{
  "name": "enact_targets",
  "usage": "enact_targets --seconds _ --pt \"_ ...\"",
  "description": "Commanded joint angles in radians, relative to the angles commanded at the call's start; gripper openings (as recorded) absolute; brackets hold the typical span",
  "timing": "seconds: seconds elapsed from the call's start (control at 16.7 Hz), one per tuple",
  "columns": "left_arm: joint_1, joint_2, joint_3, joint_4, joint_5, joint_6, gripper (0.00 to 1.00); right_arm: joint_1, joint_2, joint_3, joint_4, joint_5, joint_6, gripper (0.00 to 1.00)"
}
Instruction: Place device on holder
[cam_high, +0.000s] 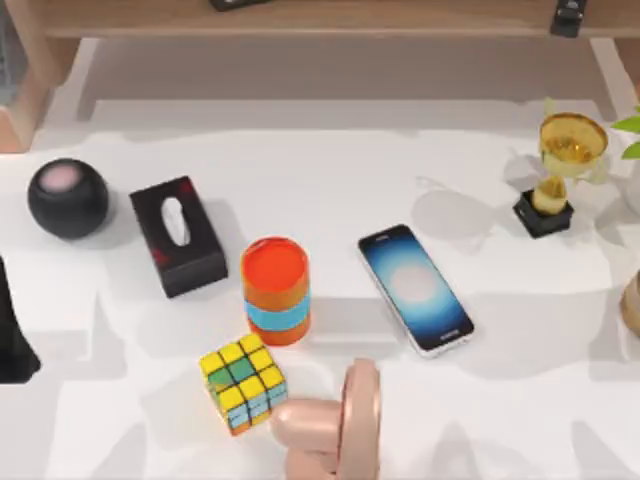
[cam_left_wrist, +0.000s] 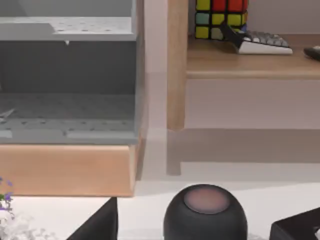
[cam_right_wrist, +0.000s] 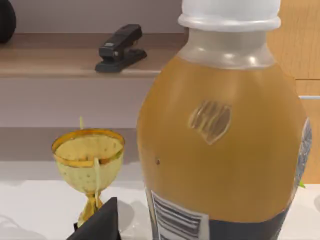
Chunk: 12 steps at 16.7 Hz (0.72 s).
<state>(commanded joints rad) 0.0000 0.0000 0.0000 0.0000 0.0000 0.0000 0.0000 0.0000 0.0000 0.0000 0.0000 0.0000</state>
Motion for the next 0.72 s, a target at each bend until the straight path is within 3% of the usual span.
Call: enact_targets --seconds 0.36,0.72 --pt "0.0 0.0 0.0 0.0 0.0 0.0 1.0 0.021 0.07 0.1 -0.032 -0.002 0.013 1.0" --pt "0.0 0.0 0.0 0.0 0.0 0.0 1.0 0.096 0.429 0.534 -0.224 0.004 0.035 1.0"
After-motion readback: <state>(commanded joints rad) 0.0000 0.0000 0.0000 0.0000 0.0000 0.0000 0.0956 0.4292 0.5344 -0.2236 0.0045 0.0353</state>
